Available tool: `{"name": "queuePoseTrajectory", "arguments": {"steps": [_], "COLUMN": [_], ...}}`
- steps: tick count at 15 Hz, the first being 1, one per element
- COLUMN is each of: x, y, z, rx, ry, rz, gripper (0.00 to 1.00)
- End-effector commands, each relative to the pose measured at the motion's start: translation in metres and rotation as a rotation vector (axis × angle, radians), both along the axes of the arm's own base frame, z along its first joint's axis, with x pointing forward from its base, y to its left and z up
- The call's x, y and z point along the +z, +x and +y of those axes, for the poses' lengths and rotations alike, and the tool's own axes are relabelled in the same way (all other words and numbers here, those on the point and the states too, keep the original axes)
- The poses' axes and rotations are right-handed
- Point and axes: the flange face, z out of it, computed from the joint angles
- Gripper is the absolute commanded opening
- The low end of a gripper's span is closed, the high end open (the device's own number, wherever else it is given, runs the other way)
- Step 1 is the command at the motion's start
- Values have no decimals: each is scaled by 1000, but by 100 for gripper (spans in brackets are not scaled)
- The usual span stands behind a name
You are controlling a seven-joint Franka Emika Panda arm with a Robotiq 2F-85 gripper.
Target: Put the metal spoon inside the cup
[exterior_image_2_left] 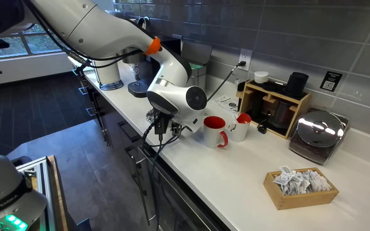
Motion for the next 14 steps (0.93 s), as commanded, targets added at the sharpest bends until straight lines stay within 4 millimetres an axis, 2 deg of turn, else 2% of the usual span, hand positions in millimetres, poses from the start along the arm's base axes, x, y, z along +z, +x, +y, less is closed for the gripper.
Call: {"name": "queuePoseTrajectory", "arguments": {"steps": [1, 2, 5, 10, 11, 13, 14], "x": [-3, -2, 2, 23, 28, 37, 39], "y": [5, 2, -6, -15, -17, -21, -22], "z": [4, 6, 9, 0, -2, 2, 8], "rx": [10, 23, 37, -12, -20, -18, -3], "ry": [68, 75, 101, 14, -6, -44, -51], "rz": [52, 61, 56, -56, -68, -81, -85], "gripper": [84, 85, 77, 86, 91, 97, 93]}}
